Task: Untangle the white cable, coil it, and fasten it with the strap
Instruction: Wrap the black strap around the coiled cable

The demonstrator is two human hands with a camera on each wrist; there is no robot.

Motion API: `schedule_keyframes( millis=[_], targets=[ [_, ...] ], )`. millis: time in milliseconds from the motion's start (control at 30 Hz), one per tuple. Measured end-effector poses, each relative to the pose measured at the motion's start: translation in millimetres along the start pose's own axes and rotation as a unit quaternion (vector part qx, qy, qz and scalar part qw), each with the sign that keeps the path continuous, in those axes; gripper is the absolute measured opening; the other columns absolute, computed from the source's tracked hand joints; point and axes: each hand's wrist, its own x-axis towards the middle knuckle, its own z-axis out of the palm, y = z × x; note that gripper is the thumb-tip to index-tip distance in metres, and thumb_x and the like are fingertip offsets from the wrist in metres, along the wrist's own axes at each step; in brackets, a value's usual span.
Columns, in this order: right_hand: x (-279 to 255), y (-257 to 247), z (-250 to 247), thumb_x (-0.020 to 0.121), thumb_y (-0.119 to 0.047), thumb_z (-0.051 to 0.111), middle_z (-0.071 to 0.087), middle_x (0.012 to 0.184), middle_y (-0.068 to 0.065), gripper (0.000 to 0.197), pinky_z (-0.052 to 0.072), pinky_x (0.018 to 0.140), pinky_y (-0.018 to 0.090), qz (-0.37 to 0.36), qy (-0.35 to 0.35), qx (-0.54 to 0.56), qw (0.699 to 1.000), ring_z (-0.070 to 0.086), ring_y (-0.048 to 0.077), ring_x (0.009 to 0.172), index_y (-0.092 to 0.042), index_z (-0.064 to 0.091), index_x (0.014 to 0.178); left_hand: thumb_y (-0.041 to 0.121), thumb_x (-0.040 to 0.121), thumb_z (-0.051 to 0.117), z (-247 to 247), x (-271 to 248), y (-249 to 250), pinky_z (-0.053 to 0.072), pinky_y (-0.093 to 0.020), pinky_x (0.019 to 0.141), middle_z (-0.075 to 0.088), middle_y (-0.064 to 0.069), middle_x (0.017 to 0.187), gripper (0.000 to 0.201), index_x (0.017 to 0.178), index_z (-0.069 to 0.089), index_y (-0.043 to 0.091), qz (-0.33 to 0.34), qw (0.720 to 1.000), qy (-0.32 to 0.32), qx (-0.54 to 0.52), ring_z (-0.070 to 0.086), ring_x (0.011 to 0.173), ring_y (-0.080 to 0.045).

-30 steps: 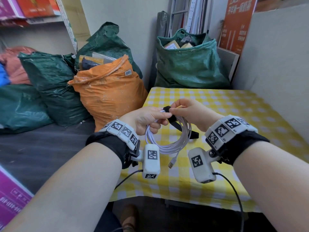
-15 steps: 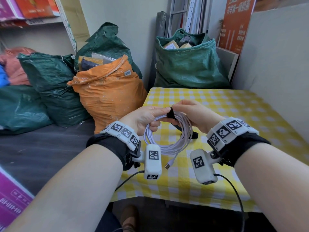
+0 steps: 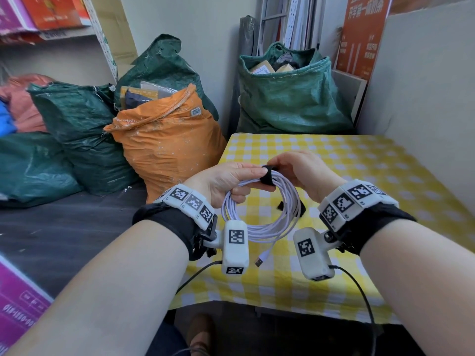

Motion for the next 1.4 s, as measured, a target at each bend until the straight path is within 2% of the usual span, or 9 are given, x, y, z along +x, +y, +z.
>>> schedule_keyframes(
  millis=[133, 267, 400, 633, 767, 867, 1167, 1300, 1400],
  targets=[
    [7, 6, -7, 0.088, 0.004, 0.041, 0.065, 0.084, 0.008, 0.027, 0.056, 0.071, 0.022, -0.053, 0.063, -0.059, 0.995, 0.063, 0.014, 0.075, -0.007, 0.065, 0.085, 0.022, 0.08, 0.062, -4, 4, -3, 0.021, -0.015, 0.035, 0.054, -0.022, 0.113, 0.028, 0.103, 0.059, 0.006, 0.009, 1.0, 0.007, -0.011, 0.028, 0.029, -0.002],
    [8, 12, -11, 0.083, -0.003, 0.054, 0.065, 0.076, 0.002, 0.023, 0.049, 0.062, 0.024, -0.058, 0.067, -0.16, 0.983, 0.059, 0.015, 0.07, -0.02, 0.066, 0.074, 0.017, 0.092, 0.052, -3, 7, -5, 0.022, -0.014, 0.034, 0.071, -0.013, 0.095, 0.015, 0.098, 0.063, 0.007, 0.019, 0.999, 0.011, -0.038, 0.027, 0.029, -0.003],
    [9, 18, -12, 0.088, -0.012, 0.056, 0.065, 0.074, 0.005, 0.018, 0.05, 0.065, 0.029, -0.012, 0.034, -0.145, 0.989, 0.058, 0.018, 0.068, -0.002, 0.07, 0.091, 0.018, 0.093, 0.051, -2, 8, -7, 0.022, -0.014, 0.034, 0.065, -0.011, 0.103, 0.021, 0.108, 0.058, 0.005, 0.037, 0.997, 0.022, -0.066, 0.028, 0.029, -0.003],
    [-2, 18, -10, 0.089, -0.065, 0.039, 0.071, 0.096, 0.017, 0.066, 0.055, 0.081, 0.039, 0.048, -0.085, -0.025, 0.995, 0.07, 0.03, 0.086, -0.008, 0.066, 0.109, 0.02, 0.093, 0.055, 0, 16, -10, 0.024, -0.014, 0.031, 0.066, -0.009, 0.106, 0.02, 0.11, 0.051, 0.01, 0.068, 0.991, 0.076, -0.089, 0.026, 0.029, -0.002],
    [-6, 17, -9, 0.091, -0.021, 0.06, 0.069, 0.098, 0.021, 0.033, 0.056, 0.081, 0.036, 0.037, -0.117, -0.049, 0.991, 0.069, 0.025, 0.083, 0.0, 0.06, 0.117, 0.018, 0.095, 0.054, -3, 18, -12, 0.023, -0.015, 0.032, 0.067, -0.004, 0.092, 0.026, 0.12, 0.054, 0.01, 0.077, 0.989, 0.112, -0.058, 0.026, 0.031, -0.003],
    [-6, 18, -8, 0.087, 0.006, 0.05, 0.068, 0.095, 0.022, 0.029, 0.057, 0.074, 0.032, 0.036, -0.114, -0.035, 0.992, 0.069, 0.023, 0.08, 0.001, 0.059, 0.114, 0.017, 0.095, 0.054, -1, 17, -11, 0.023, -0.015, 0.034, 0.069, -0.005, 0.091, 0.018, 0.111, 0.058, 0.012, 0.083, 0.988, 0.127, -0.035, 0.026, 0.032, -0.004],
    [-10, 17, -6, 0.093, 0.005, 0.044, 0.07, 0.091, 0.02, 0.022, 0.059, 0.069, 0.033, 0.048, -0.145, -0.009, 0.988, 0.071, 0.021, 0.065, -0.007, 0.062, 0.098, 0.015, 0.094, 0.055, 0, 14, -9, 0.027, -0.015, 0.035, 0.064, -0.003, 0.09, 0.025, 0.118, 0.055, 0.008, 0.093, 0.986, 0.135, -0.01, 0.029, 0.035, -0.004],
    [-6, 18, -7, 0.089, 0.008, 0.043, 0.071, 0.099, 0.02, 0.026, 0.053, 0.082, 0.038, 0.039, -0.137, -0.026, 0.989, 0.073, 0.02, 0.084, -0.002, 0.061, 0.105, 0.015, 0.093, 0.057, -1, 15, -9, 0.033, -0.016, 0.04, 0.065, 0.0, 0.084, 0.027, 0.119, 0.057, 0.007, 0.094, 0.986, 0.14, 0.014, 0.039, 0.042, -0.004],
    [-4, 18, -9, 0.083, 0.01, 0.049, 0.072, 0.092, 0.012, 0.027, 0.048, 0.075, 0.029, 0.008, -0.113, -0.098, 0.989, 0.068, 0.019, 0.087, 0.001, 0.065, 0.102, 0.014, 0.093, 0.057, 0, 13, -8, 0.036, -0.02, 0.046, 0.067, 0.005, 0.076, 0.021, 0.112, 0.061, 0.009, 0.099, 0.985, 0.134, 0.038, 0.045, 0.056, -0.008]
  ],
)
